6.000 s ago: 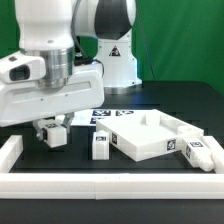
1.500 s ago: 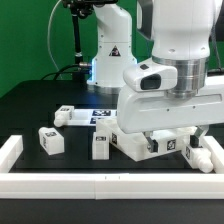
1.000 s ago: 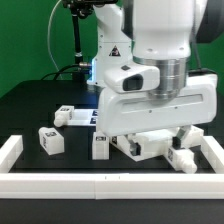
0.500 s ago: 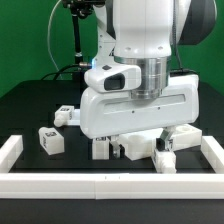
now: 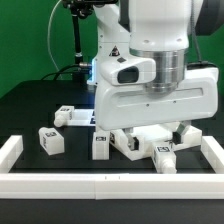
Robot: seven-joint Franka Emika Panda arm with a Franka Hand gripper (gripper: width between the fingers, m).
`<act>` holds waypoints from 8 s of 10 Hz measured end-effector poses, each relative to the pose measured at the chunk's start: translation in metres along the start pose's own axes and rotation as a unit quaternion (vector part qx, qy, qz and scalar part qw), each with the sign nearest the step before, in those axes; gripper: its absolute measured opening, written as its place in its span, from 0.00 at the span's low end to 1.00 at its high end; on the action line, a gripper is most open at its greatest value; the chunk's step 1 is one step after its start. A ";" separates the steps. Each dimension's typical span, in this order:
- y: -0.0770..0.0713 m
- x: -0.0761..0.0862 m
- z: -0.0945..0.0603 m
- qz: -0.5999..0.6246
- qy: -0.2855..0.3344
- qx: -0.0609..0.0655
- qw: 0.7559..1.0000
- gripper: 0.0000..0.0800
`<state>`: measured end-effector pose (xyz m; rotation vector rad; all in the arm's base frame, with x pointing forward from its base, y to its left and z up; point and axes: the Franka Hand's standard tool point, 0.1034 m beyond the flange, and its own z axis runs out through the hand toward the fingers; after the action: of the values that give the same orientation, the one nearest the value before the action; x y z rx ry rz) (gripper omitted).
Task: Assemble one leg
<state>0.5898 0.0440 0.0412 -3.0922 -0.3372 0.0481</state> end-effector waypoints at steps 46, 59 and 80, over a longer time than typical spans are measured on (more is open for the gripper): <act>0.204 -0.228 -0.016 -0.030 -0.053 0.011 0.998 0.36; 0.191 -0.228 0.004 -0.028 -0.081 0.025 0.996 0.78; 0.053 -0.181 0.000 0.158 -0.069 -0.009 0.985 0.81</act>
Offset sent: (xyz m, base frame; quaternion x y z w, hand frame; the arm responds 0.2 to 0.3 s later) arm -0.0007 0.0152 -0.0217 -0.0380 0.0264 0.0043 0.9989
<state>0.4244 -0.0471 0.0443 -3.1333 0.1552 0.2683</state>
